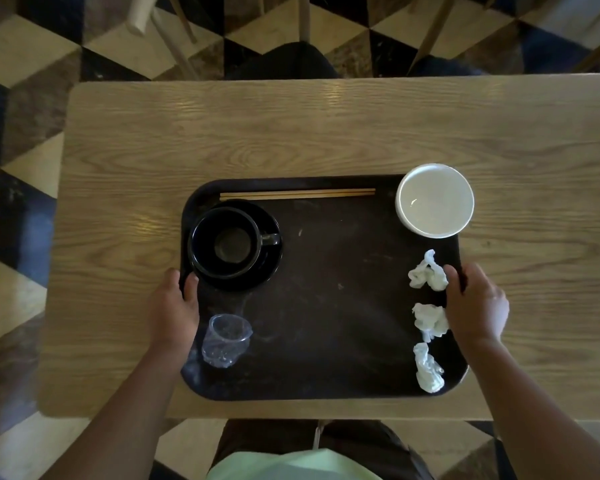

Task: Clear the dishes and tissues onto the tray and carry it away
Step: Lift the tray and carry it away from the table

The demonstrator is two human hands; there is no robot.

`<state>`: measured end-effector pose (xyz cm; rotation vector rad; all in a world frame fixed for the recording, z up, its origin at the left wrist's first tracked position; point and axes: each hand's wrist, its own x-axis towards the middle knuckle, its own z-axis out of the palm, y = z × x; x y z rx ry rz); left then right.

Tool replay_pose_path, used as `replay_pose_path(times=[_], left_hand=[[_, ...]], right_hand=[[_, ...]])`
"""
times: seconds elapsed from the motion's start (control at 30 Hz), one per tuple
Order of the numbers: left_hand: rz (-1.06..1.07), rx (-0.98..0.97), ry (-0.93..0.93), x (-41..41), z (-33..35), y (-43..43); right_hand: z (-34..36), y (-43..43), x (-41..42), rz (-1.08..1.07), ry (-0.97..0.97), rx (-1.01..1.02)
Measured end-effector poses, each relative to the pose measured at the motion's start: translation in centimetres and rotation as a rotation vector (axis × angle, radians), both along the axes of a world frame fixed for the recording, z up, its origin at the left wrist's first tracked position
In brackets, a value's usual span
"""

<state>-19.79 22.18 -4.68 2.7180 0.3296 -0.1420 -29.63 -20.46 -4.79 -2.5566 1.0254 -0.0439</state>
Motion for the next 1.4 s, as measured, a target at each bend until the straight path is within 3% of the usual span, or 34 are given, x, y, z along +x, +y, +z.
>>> replay_pose_path(times=[0.23, 0.87, 1.07, 1.4], left_hand=[[-0.024, -0.065, -0.023, 0.1, 1.7, 0.4], [0.105, -0.108, -0.172, -0.7, 14.3, 1.8], [0.228, -0.127, -0.177, -6.3, 15.9, 3.7], [0.558, -0.068, -0.153, -22.5, 18.7, 6.5]], right_hand=[[2.1, -0.5, -0.2, 0.037, -0.054, 0.025], [17.2, -0.6, 2.8, 0.165, -0.173, -0.078], [19.5, 0.6, 3.5, 0.308, -0.184, -0.056], [20.0, 7.3, 3.5, 0.66, -0.14, 0.009]])
